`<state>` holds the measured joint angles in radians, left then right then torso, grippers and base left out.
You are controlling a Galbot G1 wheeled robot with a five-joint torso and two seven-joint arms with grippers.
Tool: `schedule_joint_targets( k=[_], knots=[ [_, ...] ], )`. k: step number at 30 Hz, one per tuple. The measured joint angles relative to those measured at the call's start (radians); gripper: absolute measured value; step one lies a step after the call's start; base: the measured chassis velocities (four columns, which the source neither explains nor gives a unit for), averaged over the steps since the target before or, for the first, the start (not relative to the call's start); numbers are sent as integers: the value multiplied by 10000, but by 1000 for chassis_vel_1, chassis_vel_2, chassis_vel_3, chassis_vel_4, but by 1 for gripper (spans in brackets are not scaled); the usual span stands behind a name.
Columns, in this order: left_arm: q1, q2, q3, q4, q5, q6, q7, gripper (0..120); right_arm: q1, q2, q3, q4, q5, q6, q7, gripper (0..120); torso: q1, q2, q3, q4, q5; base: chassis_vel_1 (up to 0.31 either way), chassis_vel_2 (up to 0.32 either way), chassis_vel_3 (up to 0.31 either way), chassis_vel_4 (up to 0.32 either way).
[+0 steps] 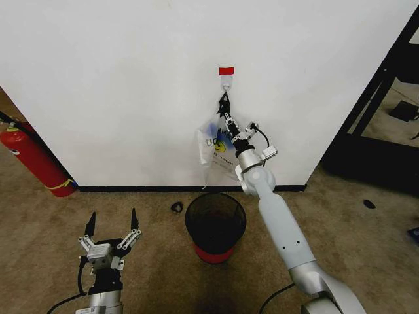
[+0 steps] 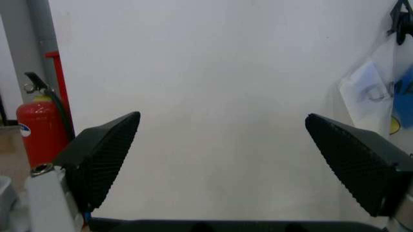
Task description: Pick up the garbage bag from the wall and place it over the trash bin.
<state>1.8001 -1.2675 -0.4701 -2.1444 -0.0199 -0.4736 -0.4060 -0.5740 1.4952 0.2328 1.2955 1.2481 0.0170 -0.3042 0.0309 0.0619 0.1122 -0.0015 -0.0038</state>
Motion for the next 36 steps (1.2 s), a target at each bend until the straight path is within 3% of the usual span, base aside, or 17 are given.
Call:
schedule_joint_targets(
  k=[11, 36],
  knots=[
    [-48, 64, -101, -53, -140, 31, 0, 100, 33, -46, 28, -92, 134, 35, -176, 0, 0, 0, 0, 2, -1, 0, 0, 0, 0],
    [-452, 292, 171, 335, -408, -33, 18, 100, -2414, -610, -33, 2321, -556, 92, 123, 0, 0, 0, 0, 1, 0, 0, 0, 0, 0]
  ],
)
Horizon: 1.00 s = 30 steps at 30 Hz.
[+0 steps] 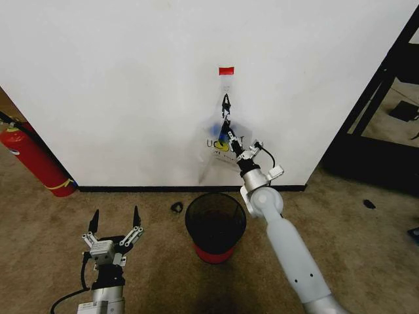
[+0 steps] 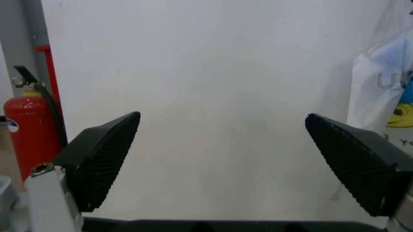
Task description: Pick up the garbage bag from the wall and place it over the trash bin.
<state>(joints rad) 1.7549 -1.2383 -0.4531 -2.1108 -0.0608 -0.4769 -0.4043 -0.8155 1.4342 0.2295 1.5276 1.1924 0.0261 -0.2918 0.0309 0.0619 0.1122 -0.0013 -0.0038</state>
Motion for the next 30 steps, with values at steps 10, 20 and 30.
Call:
schedule_joint_targets(
  k=[10, 20, 30],
  knots=[
    [-286, 161, 170, 116, -141, 58, 11, 100, -1448, -645, 50, 1522, -551, -27, 130, 0, 0, 0, 0, 0, 1, 0, 0, 0, 0],
    [-462, 267, 277, 230, -240, 56, 9, 100, -2861, -1111, 199, 2960, -1371, -82, 51, 0, 0, 0, 0, 0, 0, 0, 0, 0, 0],
    [-570, 386, 346, 280, -357, -29, 28, 100, -4831, -1498, 947, 4038, -2219, 96, -476, 0, 0, 1, -1, -1, 0, 0, 0, 0, 0]
  ],
)
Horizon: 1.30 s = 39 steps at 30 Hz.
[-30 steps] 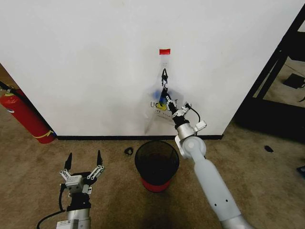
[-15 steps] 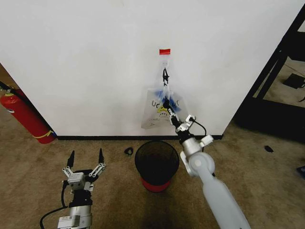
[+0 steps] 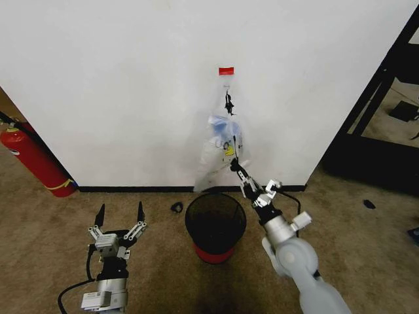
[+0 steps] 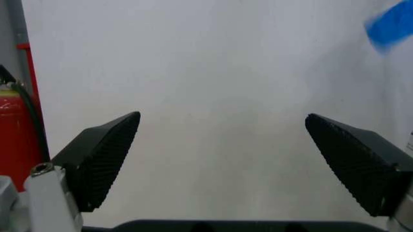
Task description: Pick up the garbage bag from the wall and place it over the trash bin.
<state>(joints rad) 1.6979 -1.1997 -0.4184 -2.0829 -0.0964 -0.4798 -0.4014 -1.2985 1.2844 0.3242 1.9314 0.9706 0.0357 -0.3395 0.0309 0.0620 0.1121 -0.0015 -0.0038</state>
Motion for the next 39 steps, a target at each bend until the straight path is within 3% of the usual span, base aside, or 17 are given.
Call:
schedule_joint_targets(
  k=[28, 39],
  knots=[
    [-274, 175, 186, 76, -274, -131, 120, 100, -4329, -388, 1302, 1441, -2304, 1364, -1846, 0, 0, -1, 1, 0, -1, 0, 0, 0, 0],
    [-422, 231, 276, 81, -335, -96, 133, 100, -5236, -397, 1516, 1521, -3669, 2127, -2731, 0, 0, -2, 0, 0, -1, 0, 0, 0, 0]
  ],
)
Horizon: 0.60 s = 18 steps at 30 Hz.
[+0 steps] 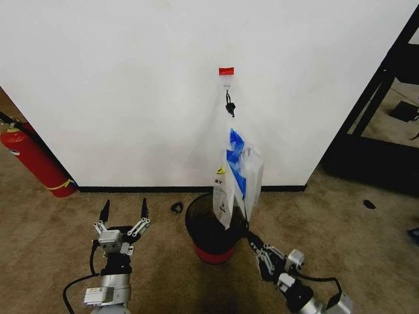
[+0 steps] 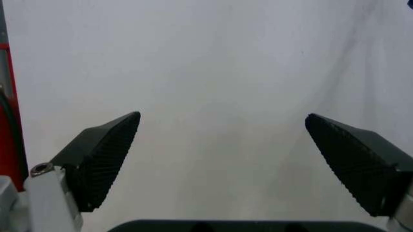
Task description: Pick up the garbage bag from the wall and place it over the trash bin.
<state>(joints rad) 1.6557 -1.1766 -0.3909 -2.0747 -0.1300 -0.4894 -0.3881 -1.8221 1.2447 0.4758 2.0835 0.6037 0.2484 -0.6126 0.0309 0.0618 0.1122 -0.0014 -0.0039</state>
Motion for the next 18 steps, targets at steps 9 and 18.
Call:
schedule_joint_targets(
  k=[9, 18],
  knots=[
    [-151, 118, 1, 100, -138, 1, 12, 100, -346, 63, 163, -56, -1043, 754, -293, 0, 0, 0, 0, 0, 0, 0, 0, 0, 0],
    [-256, 127, 33, 226, -186, 30, 41, 100, -579, -54, 426, -414, -1811, 1757, -215, 0, 0, 0, 0, 0, 0, 0, 0, 0, 0]
  ],
)
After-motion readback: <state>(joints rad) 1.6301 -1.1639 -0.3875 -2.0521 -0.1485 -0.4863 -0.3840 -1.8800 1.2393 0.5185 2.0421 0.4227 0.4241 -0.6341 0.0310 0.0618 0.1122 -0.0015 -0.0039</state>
